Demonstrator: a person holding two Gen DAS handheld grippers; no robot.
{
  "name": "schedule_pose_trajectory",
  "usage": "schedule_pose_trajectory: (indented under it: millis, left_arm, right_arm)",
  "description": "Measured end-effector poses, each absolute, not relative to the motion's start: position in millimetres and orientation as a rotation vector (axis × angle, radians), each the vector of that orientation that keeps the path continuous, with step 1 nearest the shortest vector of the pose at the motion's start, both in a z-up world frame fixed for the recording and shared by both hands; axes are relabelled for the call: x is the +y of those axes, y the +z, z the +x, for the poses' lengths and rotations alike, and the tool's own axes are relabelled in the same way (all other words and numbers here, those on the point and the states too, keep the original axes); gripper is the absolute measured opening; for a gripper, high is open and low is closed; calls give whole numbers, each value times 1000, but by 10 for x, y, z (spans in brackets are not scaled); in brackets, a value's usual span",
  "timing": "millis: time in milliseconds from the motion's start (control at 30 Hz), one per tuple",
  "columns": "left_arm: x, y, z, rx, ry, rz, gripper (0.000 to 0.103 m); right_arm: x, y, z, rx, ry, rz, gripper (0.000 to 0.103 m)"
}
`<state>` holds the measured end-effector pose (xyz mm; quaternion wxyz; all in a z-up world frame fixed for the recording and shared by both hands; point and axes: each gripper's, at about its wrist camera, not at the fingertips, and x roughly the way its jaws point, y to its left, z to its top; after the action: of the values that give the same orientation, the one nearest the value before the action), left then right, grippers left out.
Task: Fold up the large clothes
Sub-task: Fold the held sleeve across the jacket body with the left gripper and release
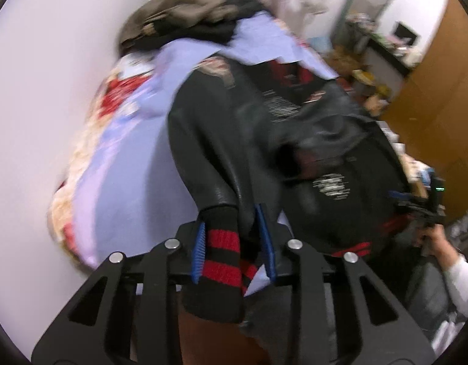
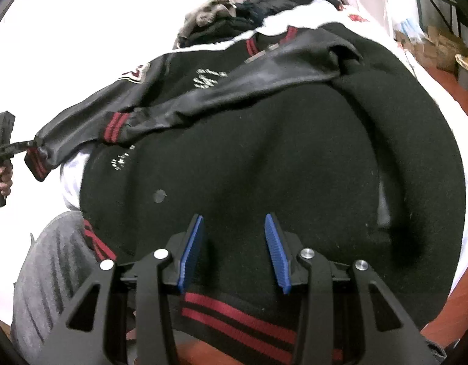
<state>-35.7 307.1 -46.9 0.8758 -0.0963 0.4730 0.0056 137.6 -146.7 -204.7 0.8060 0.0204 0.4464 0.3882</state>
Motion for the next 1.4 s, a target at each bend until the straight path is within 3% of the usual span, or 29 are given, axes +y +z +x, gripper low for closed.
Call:
schedule_pose_trajectory:
  millis: [267, 467, 567, 733, 1000, 1400]
  left_arm:
    - [2224, 93, 61, 872, -254, -213, 20]
    - [1534, 231, 707, 843, -409, -209, 19]
    - [1139, 136, 1064, 840, -457, -192, 19]
    - [421, -300, 1690, 895, -511, -201, 20]
    - [-542, -1283, 2600, 1147, -443, -27, 20]
    - [-1158, -1968, 3369, 1442, -357, 217, 22]
  right_arm:
    - [-1346, -1777, 1191, 811, 869, -35, 44]
    - [-1386, -1685, 1171, 760, 863, -23, 44]
    - [-1474, -1660, 1220, 752, 844, 23, 52]
    - [-1740, -1629, 1399, 743, 788, 156, 52]
    - [-2151, -1883, 1825, 821, 613, 346, 52]
    - [-2278, -1898, 1879, 840, 662, 438, 52]
